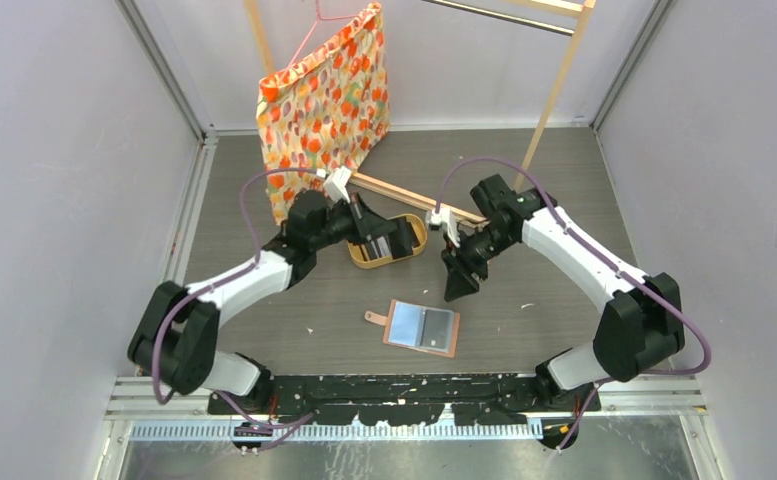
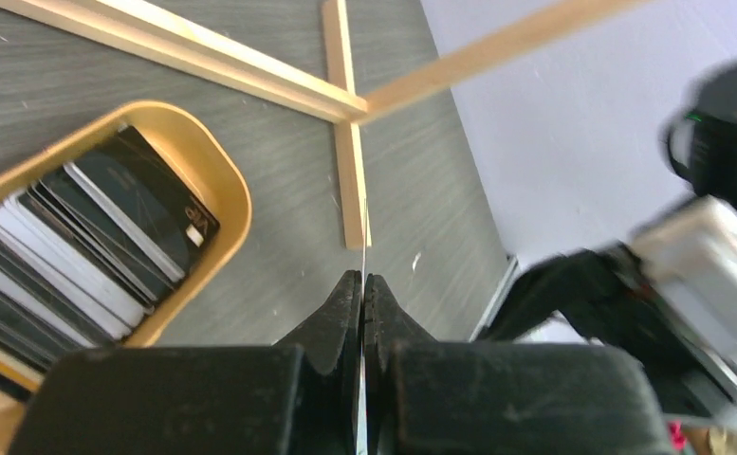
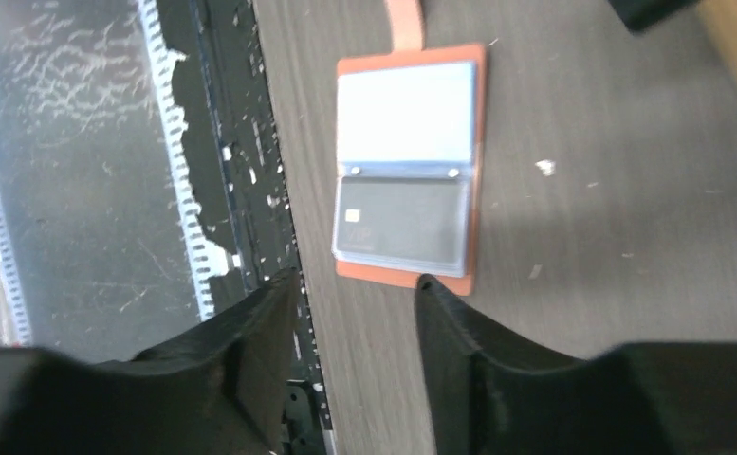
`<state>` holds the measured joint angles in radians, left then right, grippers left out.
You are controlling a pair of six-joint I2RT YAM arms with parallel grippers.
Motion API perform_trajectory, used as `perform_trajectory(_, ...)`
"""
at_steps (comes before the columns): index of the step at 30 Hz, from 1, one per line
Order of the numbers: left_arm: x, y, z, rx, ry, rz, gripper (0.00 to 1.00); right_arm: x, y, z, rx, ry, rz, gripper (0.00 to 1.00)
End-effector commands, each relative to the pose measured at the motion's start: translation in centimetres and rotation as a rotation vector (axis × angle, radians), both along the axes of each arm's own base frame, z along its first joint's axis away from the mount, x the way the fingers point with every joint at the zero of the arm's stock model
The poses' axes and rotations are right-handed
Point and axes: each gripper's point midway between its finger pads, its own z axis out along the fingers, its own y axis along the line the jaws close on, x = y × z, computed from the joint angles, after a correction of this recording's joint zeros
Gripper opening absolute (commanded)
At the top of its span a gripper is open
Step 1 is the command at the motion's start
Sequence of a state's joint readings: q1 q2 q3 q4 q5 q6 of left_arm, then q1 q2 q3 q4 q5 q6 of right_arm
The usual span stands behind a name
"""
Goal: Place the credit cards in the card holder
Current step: Insert the credit card into the card holder.
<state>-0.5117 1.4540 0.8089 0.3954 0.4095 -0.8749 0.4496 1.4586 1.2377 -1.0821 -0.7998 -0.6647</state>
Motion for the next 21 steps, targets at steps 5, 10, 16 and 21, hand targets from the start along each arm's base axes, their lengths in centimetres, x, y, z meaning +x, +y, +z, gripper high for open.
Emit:
perform_trajectory(5,-9.9,1.4,-0.3,0.057,-0.166,-0.269,0.0,-4.3,-0.8,-5.1,0.088,-0.054,0.369,0.34)
perform_trajectory(10,-13.4,2.9,-2.2,0.06,-0.171,-0.307,0.0,-3.9,-0.1,-8.1,-0.041,-0.112,0.433,0.24)
perform_trajectory(16,-15.1,3.3,-3.8,0.026,-0.136,-0.325,0.0,-3.4,0.9,-10.4,-0.108,-0.214,0.484,0.16)
perform_trajectory(21,-14.9,2.8,-4.7,-0.01,-0.145,-0.333,0.0,-3.7,1.2,-11.3,-0.122,-0.269,0.535,0.12)
